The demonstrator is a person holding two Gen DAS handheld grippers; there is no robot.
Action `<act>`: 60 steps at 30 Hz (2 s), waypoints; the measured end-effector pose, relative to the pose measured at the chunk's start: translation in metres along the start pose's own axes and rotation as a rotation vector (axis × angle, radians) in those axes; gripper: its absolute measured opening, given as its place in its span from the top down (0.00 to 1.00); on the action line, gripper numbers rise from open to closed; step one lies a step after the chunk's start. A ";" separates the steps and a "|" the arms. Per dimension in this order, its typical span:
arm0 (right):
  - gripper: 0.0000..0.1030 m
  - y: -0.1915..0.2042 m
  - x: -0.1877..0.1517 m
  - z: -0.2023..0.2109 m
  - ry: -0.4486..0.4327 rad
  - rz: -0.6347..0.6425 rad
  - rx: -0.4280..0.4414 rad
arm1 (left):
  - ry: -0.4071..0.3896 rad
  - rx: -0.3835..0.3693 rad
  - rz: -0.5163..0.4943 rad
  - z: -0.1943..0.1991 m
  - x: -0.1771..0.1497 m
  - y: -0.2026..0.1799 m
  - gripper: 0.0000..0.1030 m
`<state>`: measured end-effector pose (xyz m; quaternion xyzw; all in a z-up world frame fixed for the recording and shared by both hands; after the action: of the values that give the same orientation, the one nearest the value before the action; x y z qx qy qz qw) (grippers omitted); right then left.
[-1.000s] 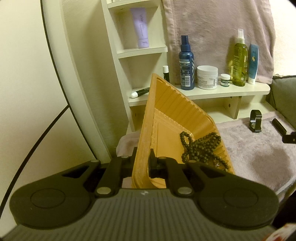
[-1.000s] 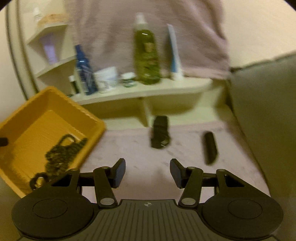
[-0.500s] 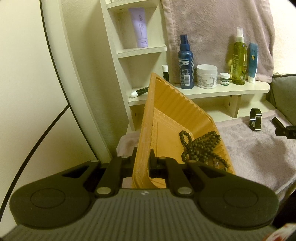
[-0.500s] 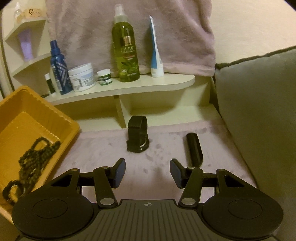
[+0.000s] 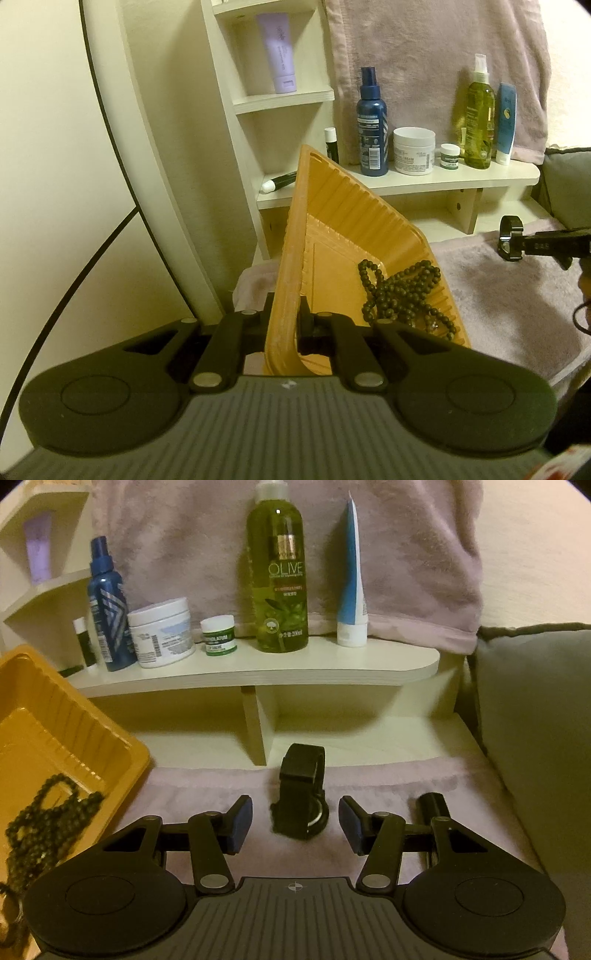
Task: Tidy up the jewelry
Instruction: 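Close the right gripper on the black watch strap, then carry the black watch into the orange tray and open the right gripper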
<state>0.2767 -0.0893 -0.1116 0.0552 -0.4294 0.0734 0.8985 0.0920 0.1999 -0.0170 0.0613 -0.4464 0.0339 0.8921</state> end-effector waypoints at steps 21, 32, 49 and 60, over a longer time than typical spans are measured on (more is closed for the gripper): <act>0.80 0.003 -0.008 -0.013 0.029 0.057 -0.010 | -0.002 -0.001 0.000 0.000 0.000 0.000 0.92; 0.80 -0.002 -0.013 0.029 0.032 0.058 0.042 | -0.007 -0.004 0.000 0.001 0.001 -0.001 0.92; 0.82 0.046 0.007 0.085 0.001 0.116 0.216 | -0.014 -0.012 -0.008 0.004 0.003 -0.004 0.91; 0.82 0.135 0.035 0.101 -0.015 0.198 0.488 | -0.015 -0.016 0.004 0.004 0.001 -0.002 0.91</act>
<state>0.1970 0.0303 -0.0158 0.2285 -0.4090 0.2619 0.8437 0.0899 0.1978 -0.0143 0.0537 -0.4535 0.0315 0.8891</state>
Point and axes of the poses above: each gripper's, at about its wrist camera, not at the fingertips, and z roughly against the way its jaws point, y to its left, x to its top, the point moved 6 cm from there along -z, roughly the way its jaws point, and after that the axes turned 6 degrees about -x, right-handed, at the moved point
